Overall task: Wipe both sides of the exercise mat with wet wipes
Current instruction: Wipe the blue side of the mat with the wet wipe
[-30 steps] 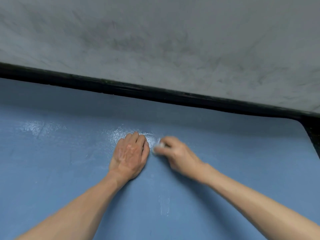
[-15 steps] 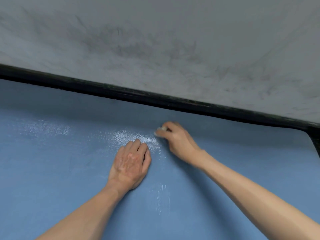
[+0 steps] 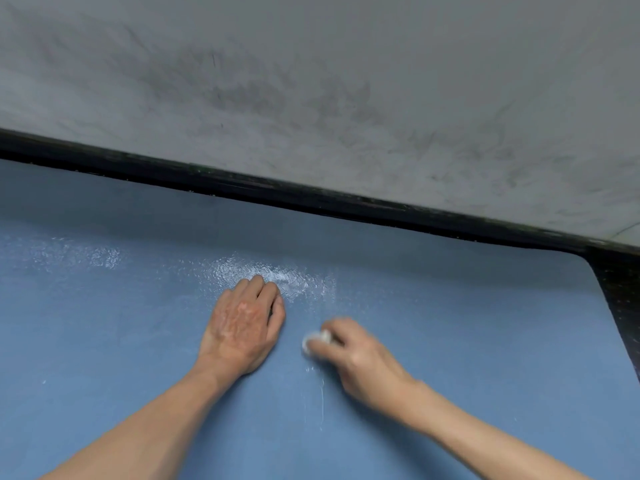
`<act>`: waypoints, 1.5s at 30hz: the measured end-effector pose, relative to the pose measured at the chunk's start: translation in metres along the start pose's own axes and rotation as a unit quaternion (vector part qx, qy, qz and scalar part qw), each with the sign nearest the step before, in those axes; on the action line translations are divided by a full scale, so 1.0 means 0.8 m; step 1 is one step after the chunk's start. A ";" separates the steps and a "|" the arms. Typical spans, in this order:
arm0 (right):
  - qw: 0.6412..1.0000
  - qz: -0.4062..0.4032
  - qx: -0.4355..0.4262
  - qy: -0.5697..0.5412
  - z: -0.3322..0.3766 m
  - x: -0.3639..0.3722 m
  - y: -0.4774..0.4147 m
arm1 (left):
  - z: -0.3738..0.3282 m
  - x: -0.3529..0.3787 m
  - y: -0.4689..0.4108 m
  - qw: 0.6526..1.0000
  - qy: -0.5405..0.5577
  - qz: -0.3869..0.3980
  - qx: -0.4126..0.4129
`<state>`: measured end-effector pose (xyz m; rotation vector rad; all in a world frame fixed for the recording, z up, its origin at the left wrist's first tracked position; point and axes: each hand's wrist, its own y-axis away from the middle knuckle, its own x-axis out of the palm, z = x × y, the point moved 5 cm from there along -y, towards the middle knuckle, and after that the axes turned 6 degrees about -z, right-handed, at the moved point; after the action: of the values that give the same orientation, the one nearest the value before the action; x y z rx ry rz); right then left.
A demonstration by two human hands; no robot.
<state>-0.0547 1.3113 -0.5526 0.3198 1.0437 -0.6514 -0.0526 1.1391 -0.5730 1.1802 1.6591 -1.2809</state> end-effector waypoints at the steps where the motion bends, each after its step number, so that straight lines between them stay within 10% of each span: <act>1: 0.999 -0.033 0.034 -0.006 -0.018 -0.010 -0.017 | 0.000 0.000 0.000 1.000 0.000 0.000 0.000; 7: 0.955 -0.228 0.186 0.041 -0.062 -0.025 -0.039 | 0.002 0.002 0.002 1.000 0.016 0.000 -0.003; 13: 0.992 -0.124 -0.017 0.012 0.026 0.022 0.023 | 0.001 0.002 0.002 1.000 0.008 -0.002 0.004; 20: 0.941 -0.249 0.207 0.097 -0.060 -0.021 -0.037 | 0.002 -0.001 0.004 0.999 0.023 -0.028 0.007; 29: 1.000 -0.018 0.007 -0.004 0.098 0.048 0.077 | 0.003 0.001 0.004 0.999 0.019 -0.027 0.002; 34: 0.996 -0.079 0.043 -0.003 0.079 0.039 0.054 | 0.005 0.003 0.003 1.000 0.019 -0.020 -0.004; 38: 0.998 0.024 -0.059 -0.014 0.120 0.063 0.097 | 0.005 0.002 0.005 0.999 0.027 -0.015 -0.011; 45: 0.988 -0.150 0.023 0.024 0.062 0.030 0.042 | 0.003 0.002 0.004 0.999 0.035 -0.018 0.002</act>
<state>0.0092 1.3019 -0.5518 0.2199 1.1357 -0.9428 -0.0503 1.1371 -0.5759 1.2154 1.7359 -1.2776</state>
